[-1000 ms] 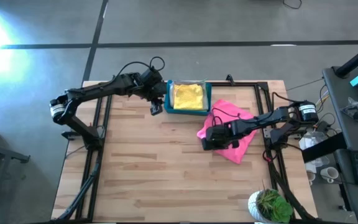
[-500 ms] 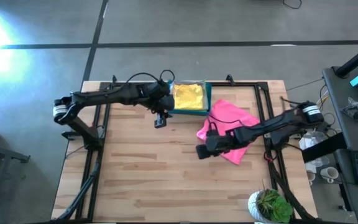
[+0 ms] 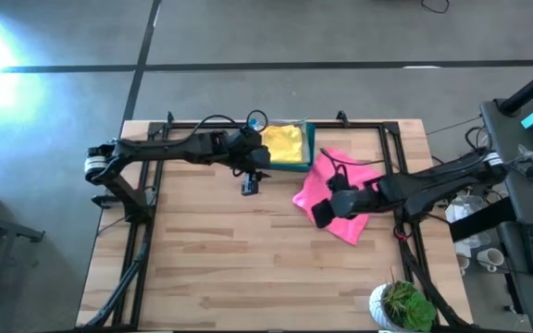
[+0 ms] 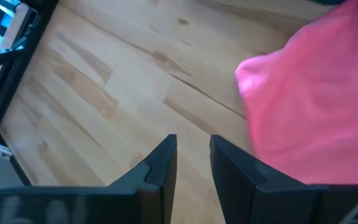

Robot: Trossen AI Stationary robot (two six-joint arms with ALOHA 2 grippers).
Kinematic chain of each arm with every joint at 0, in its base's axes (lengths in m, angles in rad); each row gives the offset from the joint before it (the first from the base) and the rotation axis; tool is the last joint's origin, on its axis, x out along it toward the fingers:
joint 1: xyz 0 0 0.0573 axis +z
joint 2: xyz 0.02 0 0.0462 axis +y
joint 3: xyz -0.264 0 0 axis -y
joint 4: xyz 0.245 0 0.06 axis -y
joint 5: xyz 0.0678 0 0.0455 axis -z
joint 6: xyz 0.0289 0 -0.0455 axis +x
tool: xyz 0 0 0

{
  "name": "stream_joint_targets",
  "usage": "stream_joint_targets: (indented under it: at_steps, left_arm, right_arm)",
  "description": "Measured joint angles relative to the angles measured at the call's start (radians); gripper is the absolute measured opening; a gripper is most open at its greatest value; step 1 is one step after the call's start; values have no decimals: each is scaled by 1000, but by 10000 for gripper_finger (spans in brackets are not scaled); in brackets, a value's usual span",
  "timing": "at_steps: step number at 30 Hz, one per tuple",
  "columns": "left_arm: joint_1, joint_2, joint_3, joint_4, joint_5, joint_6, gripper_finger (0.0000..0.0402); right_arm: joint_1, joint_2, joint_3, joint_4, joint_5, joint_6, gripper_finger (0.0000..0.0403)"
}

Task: Fold microfiber towels
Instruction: Fold the pink microfiber cloth

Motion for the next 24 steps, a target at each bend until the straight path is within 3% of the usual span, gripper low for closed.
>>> stream_joint_targets:
  at_steps: [15, 22, 24]
  left_arm:
    - [-101, 164, 0, 326, 0, 2, 135]
    - [-161, 288, -1, 390, -6, 50, 135]
    - [-182, 320, -1, 414, -48, 62, 135]
  right_arm:
    - [14, -108, -17, -204, 4, -84, 89]
    - [14, -125, -18, -218, -9, -150, 89]
    - [14, -126, -18, -224, -21, -165, 89]
